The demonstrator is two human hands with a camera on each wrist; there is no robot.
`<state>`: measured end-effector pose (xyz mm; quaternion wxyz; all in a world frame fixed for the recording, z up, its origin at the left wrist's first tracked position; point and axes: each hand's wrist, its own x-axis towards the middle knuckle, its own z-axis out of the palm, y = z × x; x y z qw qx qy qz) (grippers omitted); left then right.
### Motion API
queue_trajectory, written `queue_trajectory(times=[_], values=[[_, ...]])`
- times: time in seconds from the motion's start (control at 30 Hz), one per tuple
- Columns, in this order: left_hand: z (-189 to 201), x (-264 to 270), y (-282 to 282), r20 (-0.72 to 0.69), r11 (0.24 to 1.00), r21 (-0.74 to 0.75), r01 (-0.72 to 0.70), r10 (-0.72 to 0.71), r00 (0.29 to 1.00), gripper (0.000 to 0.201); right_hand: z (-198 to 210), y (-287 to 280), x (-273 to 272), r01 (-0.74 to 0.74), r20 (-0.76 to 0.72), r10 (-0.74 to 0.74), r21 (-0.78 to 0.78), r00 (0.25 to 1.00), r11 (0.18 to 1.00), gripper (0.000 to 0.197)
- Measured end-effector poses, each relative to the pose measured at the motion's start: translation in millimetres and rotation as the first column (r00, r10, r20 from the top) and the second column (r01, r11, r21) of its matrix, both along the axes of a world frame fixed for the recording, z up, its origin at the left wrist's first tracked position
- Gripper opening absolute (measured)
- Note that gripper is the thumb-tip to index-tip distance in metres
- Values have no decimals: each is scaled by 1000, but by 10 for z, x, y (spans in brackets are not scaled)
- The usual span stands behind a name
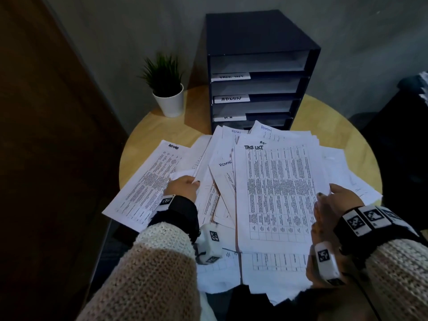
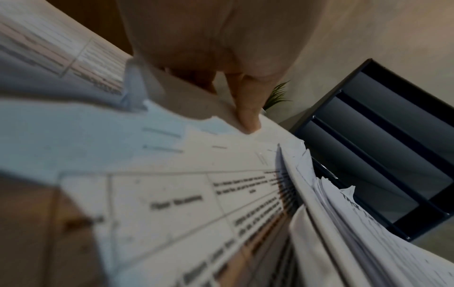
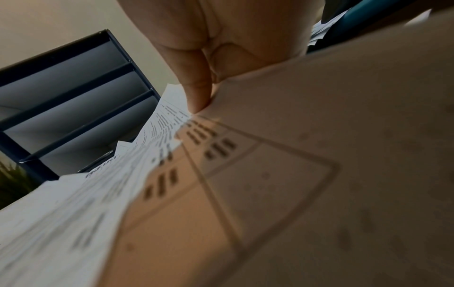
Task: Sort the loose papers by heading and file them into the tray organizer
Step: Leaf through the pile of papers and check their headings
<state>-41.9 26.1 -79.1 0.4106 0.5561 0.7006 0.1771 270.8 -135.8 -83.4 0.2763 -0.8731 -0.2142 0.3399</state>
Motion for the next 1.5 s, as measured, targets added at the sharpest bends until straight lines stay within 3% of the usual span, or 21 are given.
queue_trajectory(times=[0.07,0.13,0.27,0.37,0.43,0.57,0.67,0.73,0.8,1.0,1.17,1.27,1.4,1.5], values=[[29,-19,-11,59,996,69,-55,51,997,4,-23,28,38,18,32,-17,-19,999,1000,8],[85,-43,-31,75,990,105,-97,90,993,7,15,22,4,42,-9,-42,33,999,999,4],[174,-157,-34,57,980,130,-150,143,988,9,48,-42,-49,86,-138,-72,99,988,991,22],[196,-283,-1,21,976,125,-178,177,984,19,61,-22,-60,69,-98,-58,118,994,991,28],[188,-339,25,16,978,102,-183,182,983,22,101,-6,-71,6,15,-7,28,1000,1000,23],[165,-373,6,-43,997,39,-67,69,997,33,68,6,-52,1,23,-2,21,1000,1000,8],[193,-318,-69,-42,999,35,19,-17,999,37,46,-18,-49,58,-65,-53,86,996,995,20],[224,-287,-100,-13,997,74,13,-12,1000,40,45,-23,-42,66,-64,-62,63,996,996,23],[285,-279,-110,8,990,140,-33,32,999,40,25,-4,-21,27,-19,-26,29,999,999,8],[525,-360,-130,107,903,367,-222,196,975,26,119,-20,-14,-59,123,69,-84,990,995,28],[763,-466,-171,168,822,468,-325,278,946,23,190,-87,42,-64,138,76,-92,987,994,24],[909,-570,-125,187,760,549,-348,294,937,20,163,-116,103,-5,63,7,-36,998,999,23],[1092,-627,-108,242,718,587,-373,284,928,17,34,-147,148,80,-84,-72,88,994,993,6],[1064,-573,-54,208,770,564,-300,219,953,18,-8,-170,103,163,-154,-133,204,979,965,22]])
